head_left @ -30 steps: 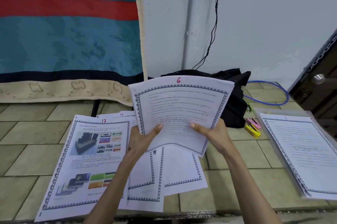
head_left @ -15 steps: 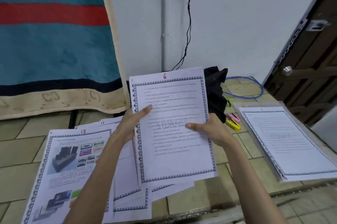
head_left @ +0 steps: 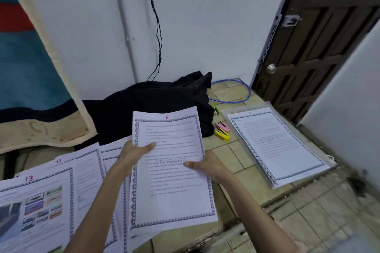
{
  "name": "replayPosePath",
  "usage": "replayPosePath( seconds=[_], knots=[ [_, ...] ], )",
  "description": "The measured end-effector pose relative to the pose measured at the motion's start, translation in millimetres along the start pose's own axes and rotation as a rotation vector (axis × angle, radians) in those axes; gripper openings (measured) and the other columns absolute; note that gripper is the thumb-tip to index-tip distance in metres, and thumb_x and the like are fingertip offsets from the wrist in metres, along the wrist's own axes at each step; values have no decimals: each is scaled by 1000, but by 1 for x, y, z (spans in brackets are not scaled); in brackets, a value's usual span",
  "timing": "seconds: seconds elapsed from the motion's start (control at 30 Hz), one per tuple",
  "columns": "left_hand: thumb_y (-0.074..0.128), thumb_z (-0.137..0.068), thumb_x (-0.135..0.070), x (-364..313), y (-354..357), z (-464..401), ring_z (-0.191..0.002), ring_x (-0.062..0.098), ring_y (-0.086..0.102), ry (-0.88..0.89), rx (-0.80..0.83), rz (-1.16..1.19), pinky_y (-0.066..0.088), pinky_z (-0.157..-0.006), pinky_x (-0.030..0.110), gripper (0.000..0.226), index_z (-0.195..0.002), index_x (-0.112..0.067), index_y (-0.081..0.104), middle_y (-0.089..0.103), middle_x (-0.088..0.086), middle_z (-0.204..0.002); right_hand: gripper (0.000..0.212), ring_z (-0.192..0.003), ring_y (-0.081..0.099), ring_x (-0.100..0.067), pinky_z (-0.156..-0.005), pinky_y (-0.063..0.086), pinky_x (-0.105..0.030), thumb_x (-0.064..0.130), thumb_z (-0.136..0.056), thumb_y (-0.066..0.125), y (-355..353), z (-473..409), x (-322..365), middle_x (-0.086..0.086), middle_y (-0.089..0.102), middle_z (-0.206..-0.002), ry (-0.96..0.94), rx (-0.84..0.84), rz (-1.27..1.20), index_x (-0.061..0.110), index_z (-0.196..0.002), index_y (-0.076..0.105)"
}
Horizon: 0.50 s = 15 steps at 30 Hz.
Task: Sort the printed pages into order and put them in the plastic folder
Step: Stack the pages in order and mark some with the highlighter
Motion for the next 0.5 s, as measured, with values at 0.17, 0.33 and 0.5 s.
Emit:
replayPosePath(
  seconds=[0.17,0.33,0.5],
  knots=[
    [66,-85,-19,11,3,-2,-91,24,67,-85,104,70,57,-67,34,26,-110,-14,62,69,8,-102,52,-101,68,-22,-87,56,-37,13,-72,81,3,-13,-11,-9,68,-117,61,32,-70,4,-119,61],
    [71,-74,-22,20,-3,-2,-104,33,64,-131,127,156,49,-93,53,49,-120,-10,61,67,14,-115,56,-103,67,-23,-91,54,-43,15,-69,83,8,-23,-19,-8,68,-117,84,55,-76,4,-119,62],
    [67,-71,-26,33,-8,-3,-108,35,62,-193,154,234,48,-93,54,53,-121,-9,59,65,17,-118,57,-103,67,-24,-91,53,-45,16,-67,84,11,-28,-20,-8,68,-117,96,78,-80,4,-118,61]
  ],
)
Point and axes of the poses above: each hand's wrist, its own z-axis away from the middle knuckle, its own y-axis out of the palm, x = y × z, the point moved 9 cm from there along -z, towards the middle knuckle
